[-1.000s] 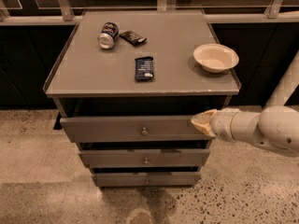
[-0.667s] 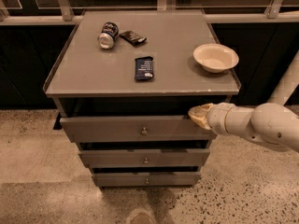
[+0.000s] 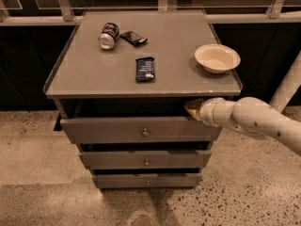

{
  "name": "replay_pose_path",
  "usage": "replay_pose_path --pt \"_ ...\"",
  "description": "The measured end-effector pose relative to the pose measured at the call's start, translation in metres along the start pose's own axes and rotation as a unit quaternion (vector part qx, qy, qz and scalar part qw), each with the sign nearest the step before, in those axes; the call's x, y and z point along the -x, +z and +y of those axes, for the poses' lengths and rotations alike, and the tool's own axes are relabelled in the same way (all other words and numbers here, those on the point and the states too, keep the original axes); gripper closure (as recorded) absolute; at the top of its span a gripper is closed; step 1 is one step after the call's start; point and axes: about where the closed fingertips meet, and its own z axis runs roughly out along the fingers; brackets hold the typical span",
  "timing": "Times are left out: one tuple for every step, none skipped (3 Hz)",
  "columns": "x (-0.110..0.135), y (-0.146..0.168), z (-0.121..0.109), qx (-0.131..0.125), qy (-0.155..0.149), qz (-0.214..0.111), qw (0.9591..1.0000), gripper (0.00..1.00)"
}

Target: Open top drawer

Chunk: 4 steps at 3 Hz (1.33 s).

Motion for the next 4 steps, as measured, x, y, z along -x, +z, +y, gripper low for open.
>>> replay_pose_path --pt "0.000 0.001 0.000 0.000 0.000 0.001 1.0000 1.00" --pt "-0.010 0.002 0.010 0.025 0.000 0.023 0.9994 1.00" --pt "-0.007 0.001 0.008 0.025 0.000 0.023 0.9994 1.00" --pt "-0.013 -0.003 0.011 0.035 0.005 0.036 0.9987 1.00"
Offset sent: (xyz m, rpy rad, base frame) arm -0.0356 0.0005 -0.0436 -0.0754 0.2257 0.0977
